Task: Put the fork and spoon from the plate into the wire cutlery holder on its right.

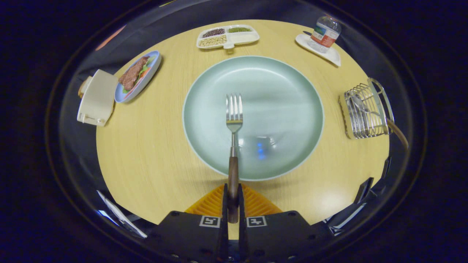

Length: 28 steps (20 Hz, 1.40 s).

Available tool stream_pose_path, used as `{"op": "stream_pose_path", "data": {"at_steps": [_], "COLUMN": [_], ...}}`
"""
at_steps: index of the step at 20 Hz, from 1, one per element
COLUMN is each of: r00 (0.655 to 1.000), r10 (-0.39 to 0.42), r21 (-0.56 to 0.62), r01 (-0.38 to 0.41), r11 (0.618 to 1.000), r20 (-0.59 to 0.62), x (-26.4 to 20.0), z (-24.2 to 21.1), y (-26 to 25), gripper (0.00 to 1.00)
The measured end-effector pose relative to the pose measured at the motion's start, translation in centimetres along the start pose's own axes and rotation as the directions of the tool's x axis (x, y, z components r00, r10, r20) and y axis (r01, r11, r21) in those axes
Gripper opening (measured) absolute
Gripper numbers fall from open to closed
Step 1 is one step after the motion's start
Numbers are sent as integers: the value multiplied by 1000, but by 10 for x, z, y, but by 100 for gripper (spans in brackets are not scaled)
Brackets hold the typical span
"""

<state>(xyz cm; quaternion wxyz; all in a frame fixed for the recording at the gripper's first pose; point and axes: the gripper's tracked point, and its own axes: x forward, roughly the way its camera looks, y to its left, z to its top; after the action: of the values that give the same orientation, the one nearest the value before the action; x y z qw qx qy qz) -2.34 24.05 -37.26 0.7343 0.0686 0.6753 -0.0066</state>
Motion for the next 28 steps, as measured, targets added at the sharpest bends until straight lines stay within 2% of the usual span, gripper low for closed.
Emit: {"op": "stream_pose_path", "data": {"at_steps": [1,2,3,6,10,16,22,28], "r00": [1000,999,998,997,986,971,979,991], "r10": [25,43,53,80,168,230,167,126], "r21": [13,15,3,-28,-10,39,125,176], "r01": [-25,-43,-53,-80,-168,-233,-182,-133], "r11": [1000,999,999,996,986,972,975,975], "r20": [0,-6,-15,-3,4,70,119,49], "x": [-4,-2,-7,-27,-74,-145,-181,-171], "z": [2,0,-1,-3,-6,11,34,26], "y": [2,3,2,-6,-12,-59,-143,-192], "gripper": [11,2,1,1,1,1,0,0]}}
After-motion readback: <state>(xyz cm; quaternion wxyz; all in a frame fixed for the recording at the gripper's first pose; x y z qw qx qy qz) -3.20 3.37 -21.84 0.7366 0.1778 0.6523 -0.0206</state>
